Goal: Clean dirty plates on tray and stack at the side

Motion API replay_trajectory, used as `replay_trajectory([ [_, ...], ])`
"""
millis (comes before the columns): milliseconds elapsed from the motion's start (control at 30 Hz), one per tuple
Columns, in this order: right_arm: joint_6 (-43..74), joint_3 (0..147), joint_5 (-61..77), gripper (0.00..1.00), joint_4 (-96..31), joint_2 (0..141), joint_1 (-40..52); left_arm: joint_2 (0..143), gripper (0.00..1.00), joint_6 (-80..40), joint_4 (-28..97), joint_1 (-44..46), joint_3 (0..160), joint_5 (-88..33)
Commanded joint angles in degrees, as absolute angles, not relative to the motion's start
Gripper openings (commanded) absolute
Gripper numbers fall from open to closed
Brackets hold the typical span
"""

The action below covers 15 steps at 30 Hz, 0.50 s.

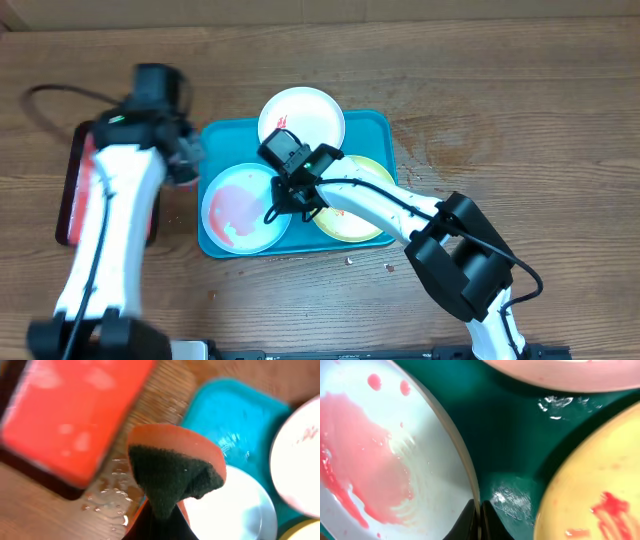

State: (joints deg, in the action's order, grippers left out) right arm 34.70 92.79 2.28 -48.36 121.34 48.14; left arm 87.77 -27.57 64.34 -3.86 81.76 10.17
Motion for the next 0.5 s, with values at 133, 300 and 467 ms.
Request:
replay_trajectory([
  [133, 27.7, 106.3, -15.4, 0.04, -58.1, 115.2, 49.3, 85.3, 0.04, -29.6, 67.3, -21.7, 82.6, 3.2],
  [300, 22.2, 114.5, -35.7, 0.04, -66.9, 115.2, 53.5, 86.5, 0.05, -29.9, 67.1, -28.0, 82.6, -1.3],
  [467, 18.5, 115.2, -53.2, 0.04, -67.8, 115.2, 58.5, 86.6, 0.04, -30.0, 67.4, -28.5, 82.6, -1.6],
])
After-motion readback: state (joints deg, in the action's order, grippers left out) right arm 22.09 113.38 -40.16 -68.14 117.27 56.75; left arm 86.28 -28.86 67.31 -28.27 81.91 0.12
